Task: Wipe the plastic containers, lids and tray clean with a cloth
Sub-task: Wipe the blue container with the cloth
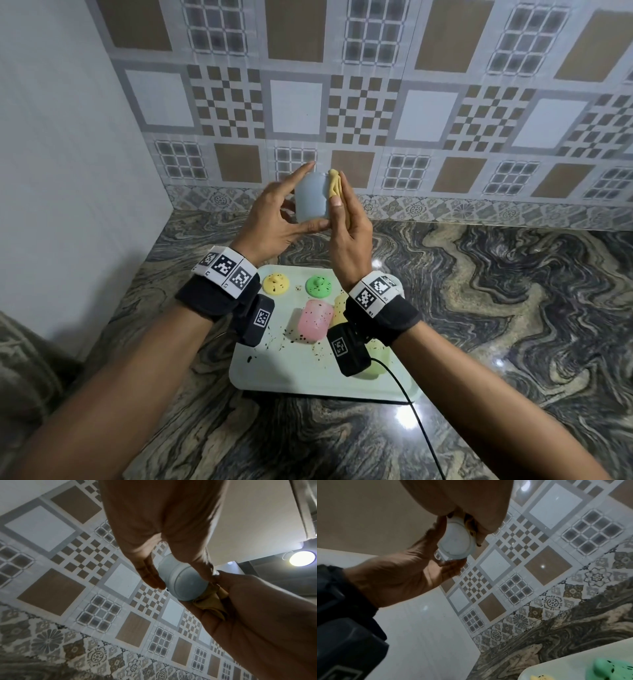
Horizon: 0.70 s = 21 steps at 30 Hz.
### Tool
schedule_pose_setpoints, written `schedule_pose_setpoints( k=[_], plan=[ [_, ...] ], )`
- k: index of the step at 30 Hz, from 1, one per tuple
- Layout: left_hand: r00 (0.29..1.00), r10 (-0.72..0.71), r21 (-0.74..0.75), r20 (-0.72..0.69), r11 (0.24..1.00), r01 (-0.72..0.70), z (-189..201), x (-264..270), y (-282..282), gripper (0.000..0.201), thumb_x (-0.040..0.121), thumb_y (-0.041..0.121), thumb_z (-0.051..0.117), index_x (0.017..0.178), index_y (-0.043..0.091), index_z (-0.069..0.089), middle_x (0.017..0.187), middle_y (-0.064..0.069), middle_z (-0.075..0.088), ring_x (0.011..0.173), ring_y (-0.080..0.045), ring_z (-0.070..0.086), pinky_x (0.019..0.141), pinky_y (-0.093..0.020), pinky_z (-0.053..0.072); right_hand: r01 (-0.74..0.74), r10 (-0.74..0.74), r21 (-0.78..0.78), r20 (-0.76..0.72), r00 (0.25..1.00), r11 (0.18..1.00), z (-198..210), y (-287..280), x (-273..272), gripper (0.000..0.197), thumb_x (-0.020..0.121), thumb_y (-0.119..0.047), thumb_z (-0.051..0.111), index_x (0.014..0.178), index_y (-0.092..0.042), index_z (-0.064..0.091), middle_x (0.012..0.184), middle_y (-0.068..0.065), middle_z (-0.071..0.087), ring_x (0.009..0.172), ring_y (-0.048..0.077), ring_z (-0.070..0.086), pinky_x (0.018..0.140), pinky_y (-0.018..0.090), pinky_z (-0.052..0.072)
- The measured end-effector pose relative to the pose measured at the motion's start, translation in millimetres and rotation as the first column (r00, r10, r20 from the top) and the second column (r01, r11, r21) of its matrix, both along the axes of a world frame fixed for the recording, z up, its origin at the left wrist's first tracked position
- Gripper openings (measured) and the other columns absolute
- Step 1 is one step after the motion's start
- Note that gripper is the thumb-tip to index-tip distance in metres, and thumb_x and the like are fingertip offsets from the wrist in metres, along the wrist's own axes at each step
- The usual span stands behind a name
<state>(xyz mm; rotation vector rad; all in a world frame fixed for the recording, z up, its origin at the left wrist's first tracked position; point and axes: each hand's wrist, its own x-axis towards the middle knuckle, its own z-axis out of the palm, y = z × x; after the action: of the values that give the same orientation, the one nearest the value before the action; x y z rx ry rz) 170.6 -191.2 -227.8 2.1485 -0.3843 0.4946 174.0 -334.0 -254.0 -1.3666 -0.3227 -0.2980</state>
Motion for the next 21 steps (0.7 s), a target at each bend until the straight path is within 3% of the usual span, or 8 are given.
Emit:
schedule_pose_setpoints(
  k=[2, 5, 8, 11, 13, 17, 21],
  plan=[
    [0.998, -0.059, -0.041, -0.011, 0.997, 0.059, 3.4, -2.5, -0.2, 0.094, 0.070, 0.040, 0.079, 0.149, 0.031, 0.031, 0.144, -0.001, 0.047, 0.109, -0.009, 0.058, 0.087, -0.015, 0.050, 0.019, -0.018, -0.024, 0.028, 0.999, 1.000, -2.0, 0.1, -1.1, 0.042, 0.103, -0.024, 0.047, 0.145, -0.020, 0.044, 0.145, -0.002, 0.050, 0.136, 0.011, 0.046, 0.109, 0.049, 0.043],
    [0.992, -0.118, -0.131, -0.054, 0.985, 0.110, 5.6, -4.7, 0.0, 0.089, 0.073, 0.033, 0.080, 0.148, 0.035, 0.033, 0.143, 0.002, 0.049, 0.112, -0.010, 0.060, 0.092, -0.033, 0.055, 0.020, -0.020, 0.010, 0.031, 0.999, 1.000, -1.3, 0.0, -1.0, 0.041, 0.103, -0.024, 0.046, 0.144, -0.021, 0.045, 0.145, -0.003, 0.050, 0.136, 0.013, 0.046, 0.108, 0.050, 0.043],
    [0.970, -0.207, -0.244, -0.126, 0.954, 0.172, 5.9, -5.1, 1.1, 0.084, 0.077, 0.029, 0.079, 0.147, 0.037, 0.032, 0.144, 0.001, 0.047, 0.119, -0.013, 0.058, 0.097, -0.041, 0.053, -0.006, 0.006, 0.016, 0.024, 1.000, 1.000, 1.3, -0.4, 3.5, 0.044, 0.103, -0.029, 0.046, 0.145, -0.018, 0.045, 0.146, -0.001, 0.049, 0.136, 0.016, 0.047, 0.108, 0.052, 0.043],
    [0.949, -0.237, -0.337, -0.209, 0.928, 0.158, 9.2, -5.7, -1.4, 0.084, 0.078, 0.034, 0.077, 0.147, 0.041, 0.030, 0.131, -0.004, 0.057, 0.113, -0.015, 0.062, 0.096, -0.039, 0.053, 0.003, -0.001, -0.019, 0.077, 0.997, 1.000, -0.6, 0.1, 3.3, 0.044, 0.102, -0.026, 0.047, 0.146, -0.022, 0.042, 0.150, 0.001, 0.044, 0.140, 0.014, 0.041, 0.112, 0.050, 0.039],
    [0.957, -0.213, -0.372, -0.195, 0.919, 0.129, 10.3, -6.0, -2.6, 0.081, 0.079, 0.026, 0.074, 0.148, 0.037, 0.032, 0.123, -0.007, 0.063, 0.110, -0.017, 0.064, 0.095, -0.037, 0.054, 0.012, -0.008, -0.036, 0.115, 0.993, 0.999, -4.4, 2.1, 1.7, 0.045, 0.101, -0.030, 0.048, 0.146, -0.028, 0.040, 0.152, -0.001, 0.042, 0.143, 0.015, 0.035, 0.114, 0.052, 0.035],
    [0.942, -0.278, -0.456, -0.186, 0.874, 0.168, 8.0, -5.8, -1.8, 0.075, 0.086, 0.007, 0.067, 0.148, 0.031, 0.032, 0.129, -0.010, 0.060, 0.115, -0.020, 0.062, 0.097, -0.035, 0.051, 0.002, -0.001, -0.007, 0.097, 0.995, 1.000, -4.1, 3.1, 3.6, 0.046, 0.102, -0.027, 0.047, 0.147, -0.022, 0.040, 0.153, 0.000, 0.040, 0.145, 0.016, 0.032, 0.116, 0.053, 0.031],
    [0.962, -0.206, -0.456, -0.177, 0.884, 0.106, 7.1, -4.5, -5.9, 0.073, 0.084, 0.017, 0.073, 0.147, 0.029, 0.036, 0.122, -0.008, 0.066, 0.111, -0.019, 0.065, 0.096, -0.036, 0.052, 0.025, -0.015, -0.089, 0.110, 0.994, 0.996, -4.8, 4.2, 2.9, 0.047, 0.101, -0.029, 0.047, 0.147, -0.022, 0.040, 0.154, 0.000, 0.039, 0.145, 0.013, 0.032, 0.116, 0.051, 0.033]
  ],
)
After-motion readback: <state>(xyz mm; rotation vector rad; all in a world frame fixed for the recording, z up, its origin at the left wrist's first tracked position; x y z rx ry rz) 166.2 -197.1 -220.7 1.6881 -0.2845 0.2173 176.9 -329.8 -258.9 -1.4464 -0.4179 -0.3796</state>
